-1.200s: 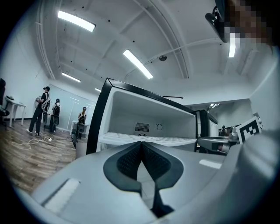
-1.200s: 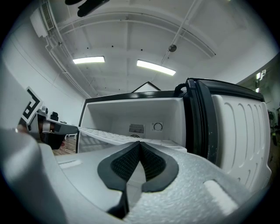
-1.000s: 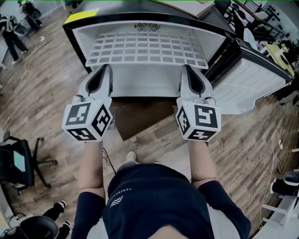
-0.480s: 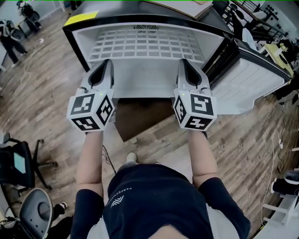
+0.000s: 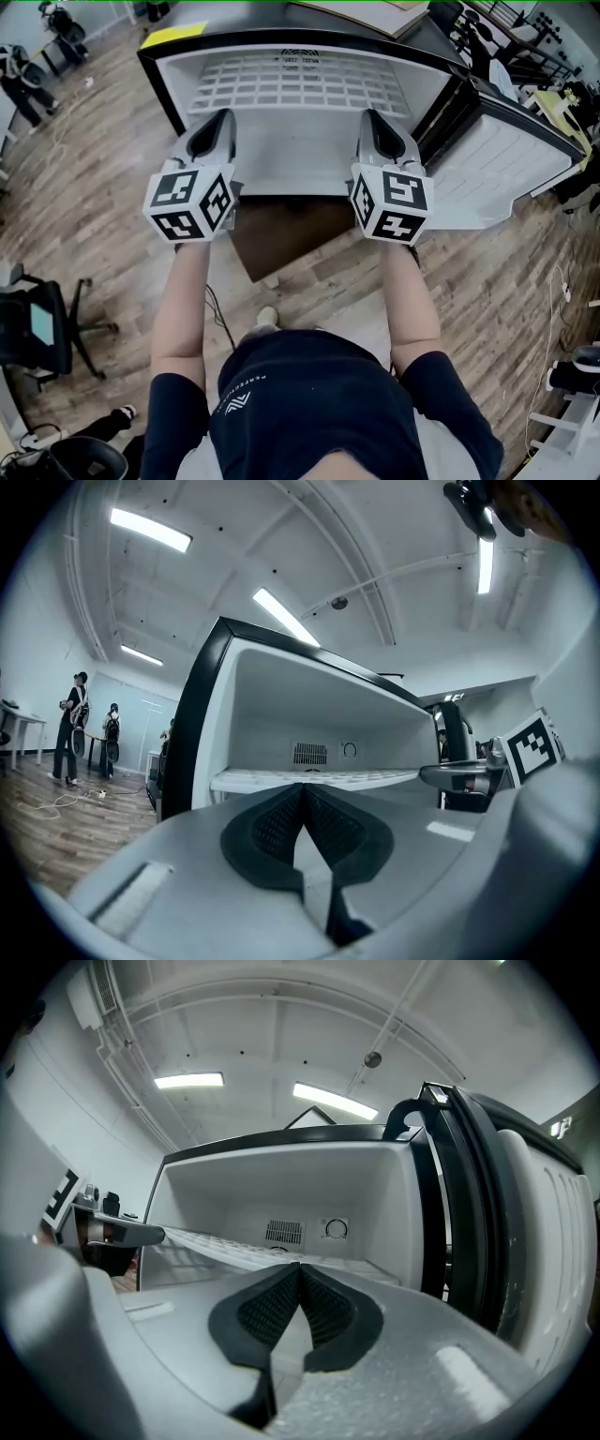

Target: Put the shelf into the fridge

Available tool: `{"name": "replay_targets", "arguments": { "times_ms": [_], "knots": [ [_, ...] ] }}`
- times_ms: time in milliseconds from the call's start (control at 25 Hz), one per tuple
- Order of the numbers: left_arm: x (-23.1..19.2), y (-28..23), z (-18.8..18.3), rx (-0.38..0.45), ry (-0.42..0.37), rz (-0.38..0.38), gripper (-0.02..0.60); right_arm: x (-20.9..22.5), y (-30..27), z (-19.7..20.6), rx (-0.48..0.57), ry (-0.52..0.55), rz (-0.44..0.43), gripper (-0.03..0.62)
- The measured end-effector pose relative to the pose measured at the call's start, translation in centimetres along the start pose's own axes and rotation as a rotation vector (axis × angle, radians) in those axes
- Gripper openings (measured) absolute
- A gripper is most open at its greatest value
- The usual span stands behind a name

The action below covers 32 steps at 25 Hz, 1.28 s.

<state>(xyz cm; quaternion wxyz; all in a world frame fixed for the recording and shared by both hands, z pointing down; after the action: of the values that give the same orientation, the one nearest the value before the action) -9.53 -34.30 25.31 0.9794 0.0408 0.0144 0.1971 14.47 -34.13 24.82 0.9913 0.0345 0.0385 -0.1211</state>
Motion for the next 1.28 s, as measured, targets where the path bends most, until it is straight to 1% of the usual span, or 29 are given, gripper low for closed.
{"name": "replay_targets", "arguments": {
  "times_ms": [160,360,560,720,960,1280],
  "knots": [
    [-0.1,0.0,0.0,-0.002,0.003,-0.001,0.014,-0.1,-0.1,0.0,0.003,-0.001,0.000,0.003],
    [0.0,0.1,0.0,-0.029,0.019,-0.011,0.003,0.2,0.0,0.2,0.007,-0.028,-0.017,0.002],
    [0.2,1.7,-0.5,0.010,0.059,0.002,0.002,0.2,1.5,0.0,0.014,-0.043,-0.019,0.002],
    [0.9,3.2,-0.3,0.031,0.064,0.008,0.002,-0.1,3.1,0.1,0.020,-0.069,-0.036,0.002],
    [1.7,4.9,-0.3,0.057,0.059,-0.007,0.002,-0.4,4.9,0.7,0.016,-0.100,-0.044,0.002],
    [3.1,6.7,0.7,0.038,0.059,0.004,0.002,-0.8,7.1,1.6,-0.006,-0.131,-0.070,0.002]
  ]
}}
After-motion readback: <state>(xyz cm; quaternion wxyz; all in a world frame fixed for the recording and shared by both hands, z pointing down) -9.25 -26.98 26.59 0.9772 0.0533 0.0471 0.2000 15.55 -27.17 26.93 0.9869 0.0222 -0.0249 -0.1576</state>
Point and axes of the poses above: the fingertips, and each gripper's own axes: y backward along the fingers, x to its right, z out of its underside, the point moved 4 cm from there along y, backward along the fingers, and after that the axes turned 2 degrees about -y, right-handed, at the moved point
